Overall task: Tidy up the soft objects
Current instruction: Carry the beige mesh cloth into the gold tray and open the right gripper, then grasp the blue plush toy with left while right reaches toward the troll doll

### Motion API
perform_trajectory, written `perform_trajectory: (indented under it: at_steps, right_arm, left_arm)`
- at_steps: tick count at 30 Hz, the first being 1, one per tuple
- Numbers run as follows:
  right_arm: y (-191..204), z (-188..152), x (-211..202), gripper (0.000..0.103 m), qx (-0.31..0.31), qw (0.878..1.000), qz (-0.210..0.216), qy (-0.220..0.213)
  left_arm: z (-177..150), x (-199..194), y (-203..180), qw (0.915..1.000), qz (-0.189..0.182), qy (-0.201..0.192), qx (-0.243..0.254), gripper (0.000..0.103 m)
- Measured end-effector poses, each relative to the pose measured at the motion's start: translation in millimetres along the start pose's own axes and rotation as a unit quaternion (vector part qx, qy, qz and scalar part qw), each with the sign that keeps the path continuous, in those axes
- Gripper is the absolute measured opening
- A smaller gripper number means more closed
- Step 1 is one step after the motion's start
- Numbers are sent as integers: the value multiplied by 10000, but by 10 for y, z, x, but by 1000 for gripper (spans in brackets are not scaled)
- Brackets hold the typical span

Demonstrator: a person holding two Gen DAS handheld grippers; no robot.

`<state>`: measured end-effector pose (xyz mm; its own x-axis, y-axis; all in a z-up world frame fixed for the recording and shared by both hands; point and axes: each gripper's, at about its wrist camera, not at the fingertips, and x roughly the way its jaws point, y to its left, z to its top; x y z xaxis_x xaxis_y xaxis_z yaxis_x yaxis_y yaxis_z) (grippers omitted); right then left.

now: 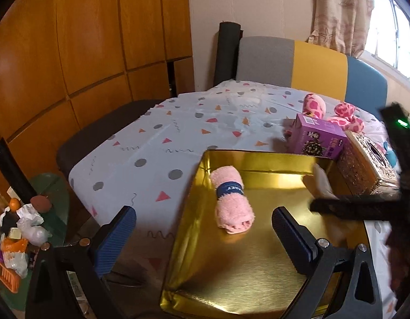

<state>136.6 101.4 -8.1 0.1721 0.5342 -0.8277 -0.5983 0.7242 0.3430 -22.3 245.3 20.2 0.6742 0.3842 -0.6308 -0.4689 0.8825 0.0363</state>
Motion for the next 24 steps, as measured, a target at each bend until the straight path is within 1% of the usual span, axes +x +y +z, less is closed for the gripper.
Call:
perform_trajectory:
  at_steps: [3, 5, 10, 11, 12, 14, 17, 24]
  right_arm:
    - [100, 239, 193, 43, 73, 9999, -17, -95]
    - [157, 339, 328, 45, 107, 9999, -17, -96]
    - [186, 372, 546, 47, 226, 9997, -83, 69]
    - [181, 362, 559, 51, 250, 9996, -60, 88]
    - [177, 344, 565, 57, 256, 9996, -60, 91]
    - [164, 304, 539, 62, 244, 9997, -79, 59]
    - [148, 246, 435, 62, 218, 9997, -95, -36]
    - [80, 85, 29, 62, 118, 9982, -326, -491]
  left_arm:
    - [-7, 4, 80, 9999, 55, 31, -90, 103]
    - [-19, 14, 116, 9999, 79, 68, -113, 103]
    - [-41, -9, 173, 9998, 198, 30, -95, 103]
    - [-40, -16, 182, 9997, 206, 18, -94, 103]
    - [-39, -19, 190, 9997, 215, 12, -99, 103]
    - [-35, -22, 194, 9997, 213, 9, -110, 103]
    - [-37, -43, 170, 9998, 201, -17, -66, 103]
    - [-43, -67, 73, 10000, 82, -3, 52, 103]
